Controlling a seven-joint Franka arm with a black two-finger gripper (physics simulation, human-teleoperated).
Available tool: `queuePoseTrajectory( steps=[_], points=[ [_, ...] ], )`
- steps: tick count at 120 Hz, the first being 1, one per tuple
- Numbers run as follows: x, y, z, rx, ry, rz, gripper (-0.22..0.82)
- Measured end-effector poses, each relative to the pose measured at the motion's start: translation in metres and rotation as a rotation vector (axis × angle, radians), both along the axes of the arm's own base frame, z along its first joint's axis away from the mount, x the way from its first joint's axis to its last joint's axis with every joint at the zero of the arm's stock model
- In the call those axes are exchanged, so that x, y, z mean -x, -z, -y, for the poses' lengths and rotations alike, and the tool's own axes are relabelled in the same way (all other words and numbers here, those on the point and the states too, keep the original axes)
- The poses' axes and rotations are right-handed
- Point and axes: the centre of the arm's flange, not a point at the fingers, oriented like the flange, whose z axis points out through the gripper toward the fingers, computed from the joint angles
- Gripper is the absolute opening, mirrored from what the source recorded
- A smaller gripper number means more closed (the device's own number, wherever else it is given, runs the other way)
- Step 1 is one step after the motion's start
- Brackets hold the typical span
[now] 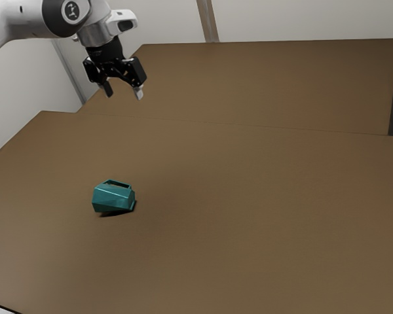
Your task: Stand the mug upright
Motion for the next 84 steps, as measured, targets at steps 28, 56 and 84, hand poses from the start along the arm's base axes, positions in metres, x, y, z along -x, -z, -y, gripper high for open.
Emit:
queuePoseTrajectory(
  steps=[28, 56, 84],
  points=[
    [0.002, -0.003, -0.002, 0.005, -0.017, 0.005, 0.6],
    [0.038, -0.002, 0.001, 0.113, -0.042, -0.022, 0.6],
    [0.059, 0.06, -0.066, 0.251, -0.192, -0.11, 0.6]
  ],
)
